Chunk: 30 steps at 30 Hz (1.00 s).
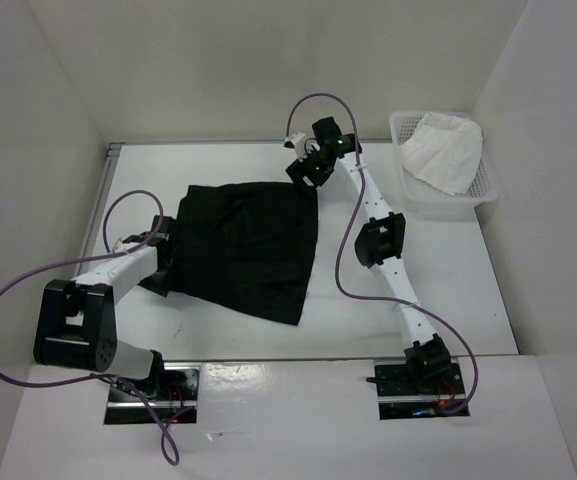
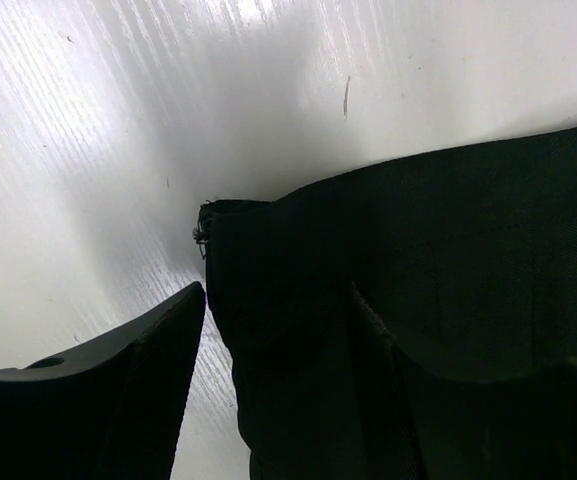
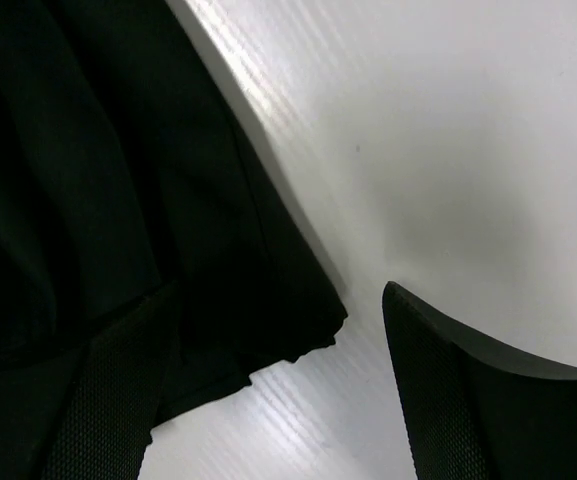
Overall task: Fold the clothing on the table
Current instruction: Flatten the skirt out
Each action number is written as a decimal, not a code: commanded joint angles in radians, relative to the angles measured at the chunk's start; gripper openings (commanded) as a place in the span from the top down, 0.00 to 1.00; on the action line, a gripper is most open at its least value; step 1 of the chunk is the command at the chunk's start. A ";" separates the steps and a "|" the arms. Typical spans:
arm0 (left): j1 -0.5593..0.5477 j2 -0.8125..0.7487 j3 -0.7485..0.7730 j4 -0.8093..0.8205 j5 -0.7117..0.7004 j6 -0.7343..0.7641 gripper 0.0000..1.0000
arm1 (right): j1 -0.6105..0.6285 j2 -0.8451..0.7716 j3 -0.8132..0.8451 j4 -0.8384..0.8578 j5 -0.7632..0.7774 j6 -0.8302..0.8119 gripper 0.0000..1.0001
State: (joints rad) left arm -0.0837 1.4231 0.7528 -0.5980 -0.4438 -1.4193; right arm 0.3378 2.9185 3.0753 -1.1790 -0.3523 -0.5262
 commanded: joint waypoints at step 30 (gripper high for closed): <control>0.004 -0.030 0.014 0.076 0.011 0.206 0.85 | -0.028 -0.013 0.050 -0.125 0.210 0.103 1.00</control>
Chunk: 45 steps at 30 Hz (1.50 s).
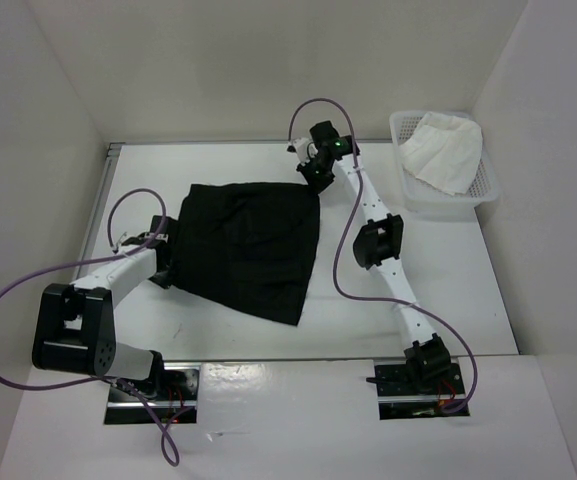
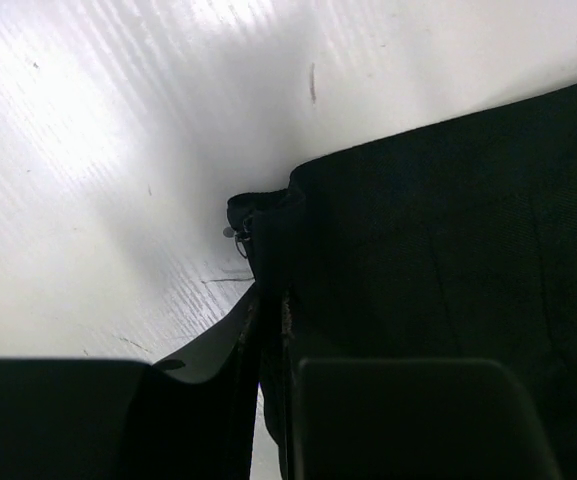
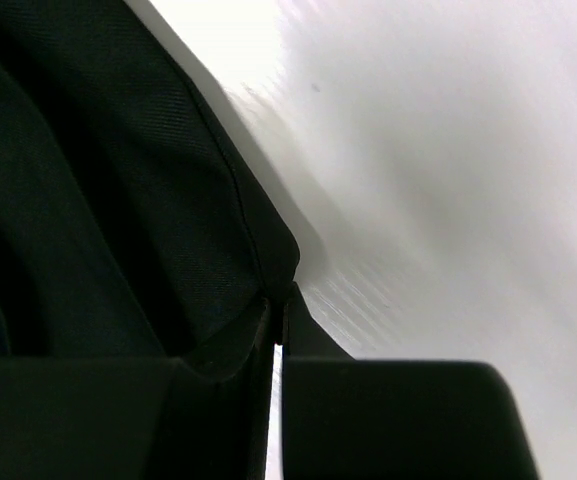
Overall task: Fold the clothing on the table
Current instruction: Flatten the skirt out
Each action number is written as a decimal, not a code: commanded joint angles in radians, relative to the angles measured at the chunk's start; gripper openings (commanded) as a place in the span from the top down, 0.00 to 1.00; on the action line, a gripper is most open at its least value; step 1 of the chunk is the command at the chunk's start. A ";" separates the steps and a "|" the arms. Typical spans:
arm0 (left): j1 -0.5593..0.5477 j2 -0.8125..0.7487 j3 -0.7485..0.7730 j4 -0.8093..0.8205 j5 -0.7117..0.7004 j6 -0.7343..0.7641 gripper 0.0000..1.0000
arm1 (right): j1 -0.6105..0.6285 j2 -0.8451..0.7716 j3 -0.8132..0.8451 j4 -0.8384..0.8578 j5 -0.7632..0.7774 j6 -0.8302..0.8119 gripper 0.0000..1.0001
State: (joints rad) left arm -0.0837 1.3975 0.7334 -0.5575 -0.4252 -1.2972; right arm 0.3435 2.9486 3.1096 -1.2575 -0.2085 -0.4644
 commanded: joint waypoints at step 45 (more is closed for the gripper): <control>-0.097 0.491 0.659 0.093 0.052 0.627 0.81 | 0.025 -1.408 -2.098 0.796 0.454 0.198 1.00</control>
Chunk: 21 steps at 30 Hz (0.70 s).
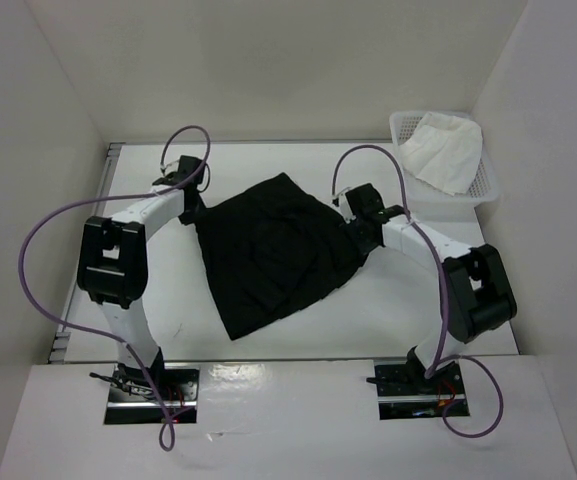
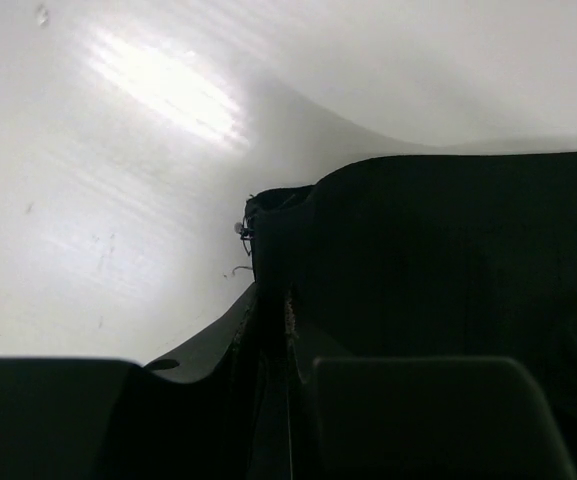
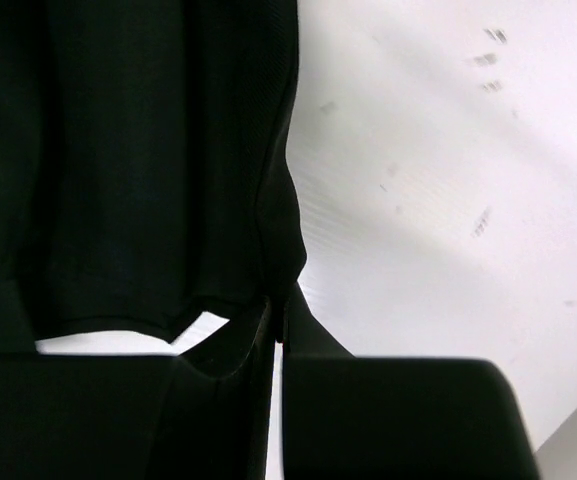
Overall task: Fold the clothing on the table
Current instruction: Flatten the skirt out
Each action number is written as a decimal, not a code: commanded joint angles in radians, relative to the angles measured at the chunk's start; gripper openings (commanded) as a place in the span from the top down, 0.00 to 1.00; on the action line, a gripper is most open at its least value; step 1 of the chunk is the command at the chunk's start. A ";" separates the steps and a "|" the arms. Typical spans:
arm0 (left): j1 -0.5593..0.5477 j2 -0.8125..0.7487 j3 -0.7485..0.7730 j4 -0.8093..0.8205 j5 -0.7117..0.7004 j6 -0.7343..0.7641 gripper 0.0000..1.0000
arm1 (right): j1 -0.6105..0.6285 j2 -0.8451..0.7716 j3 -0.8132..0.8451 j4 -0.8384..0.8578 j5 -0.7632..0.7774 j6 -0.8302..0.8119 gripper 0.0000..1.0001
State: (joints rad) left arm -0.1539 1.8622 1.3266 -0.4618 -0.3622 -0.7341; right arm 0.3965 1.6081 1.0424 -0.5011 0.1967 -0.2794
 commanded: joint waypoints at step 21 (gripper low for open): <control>-0.118 0.319 0.554 -0.081 -0.032 0.248 0.50 | -0.073 -0.249 -0.182 -0.059 0.125 0.022 0.64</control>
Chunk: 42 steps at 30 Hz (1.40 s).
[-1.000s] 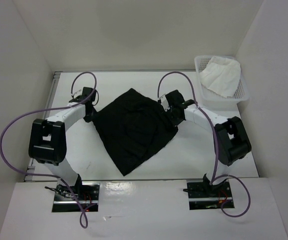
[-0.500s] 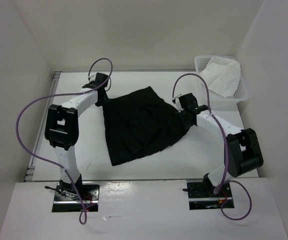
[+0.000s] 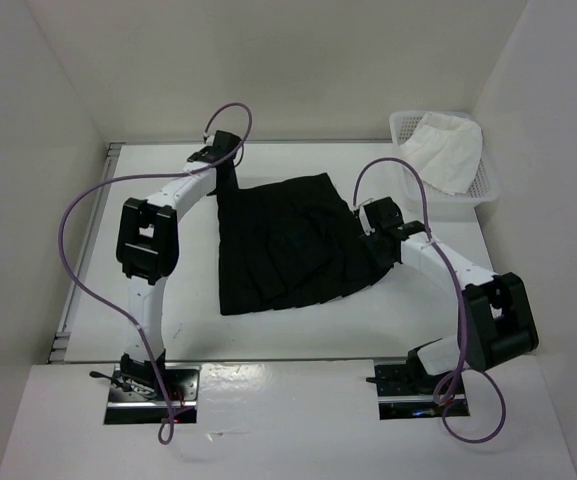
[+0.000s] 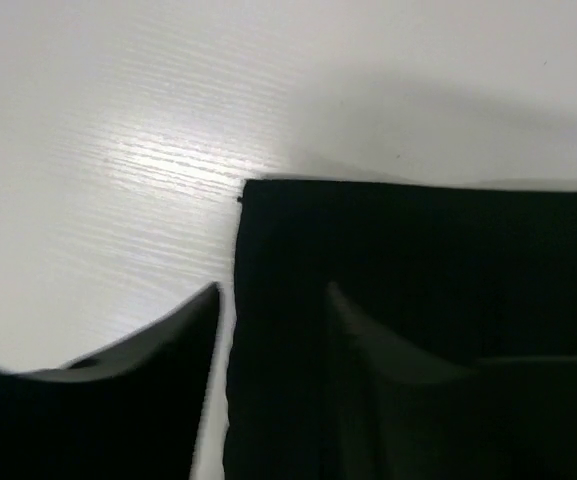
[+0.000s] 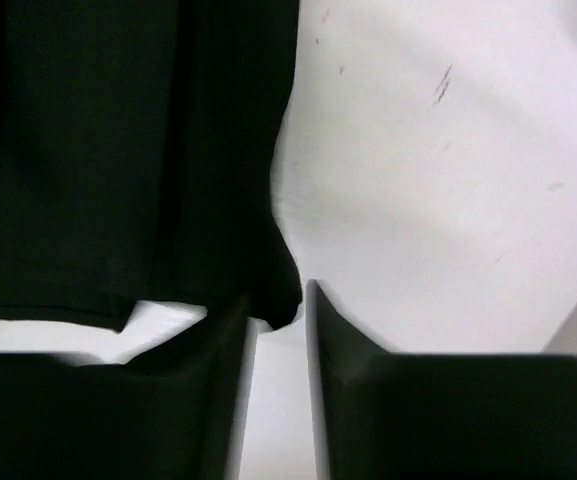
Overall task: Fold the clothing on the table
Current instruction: Flatten the skirt out
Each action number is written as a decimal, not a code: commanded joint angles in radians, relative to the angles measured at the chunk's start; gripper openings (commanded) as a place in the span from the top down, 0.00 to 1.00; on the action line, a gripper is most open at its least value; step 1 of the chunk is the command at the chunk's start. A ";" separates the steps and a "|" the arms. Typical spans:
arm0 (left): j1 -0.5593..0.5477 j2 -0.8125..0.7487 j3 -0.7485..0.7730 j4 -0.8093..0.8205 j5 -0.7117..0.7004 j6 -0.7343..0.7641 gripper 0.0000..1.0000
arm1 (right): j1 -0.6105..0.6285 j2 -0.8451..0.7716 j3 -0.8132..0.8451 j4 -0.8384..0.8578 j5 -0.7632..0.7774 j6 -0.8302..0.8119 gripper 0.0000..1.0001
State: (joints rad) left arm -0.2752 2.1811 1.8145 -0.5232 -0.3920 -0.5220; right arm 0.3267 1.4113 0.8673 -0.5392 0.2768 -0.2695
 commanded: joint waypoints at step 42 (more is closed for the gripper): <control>0.123 -0.097 -0.152 0.097 0.142 -0.070 0.15 | -0.110 1.081 1.482 -0.131 -0.415 0.003 0.20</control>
State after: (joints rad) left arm -0.1684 2.0426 1.6203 -0.4442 -0.2611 -0.6445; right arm 0.2283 2.4260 2.2429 -0.5995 -0.0978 -0.2771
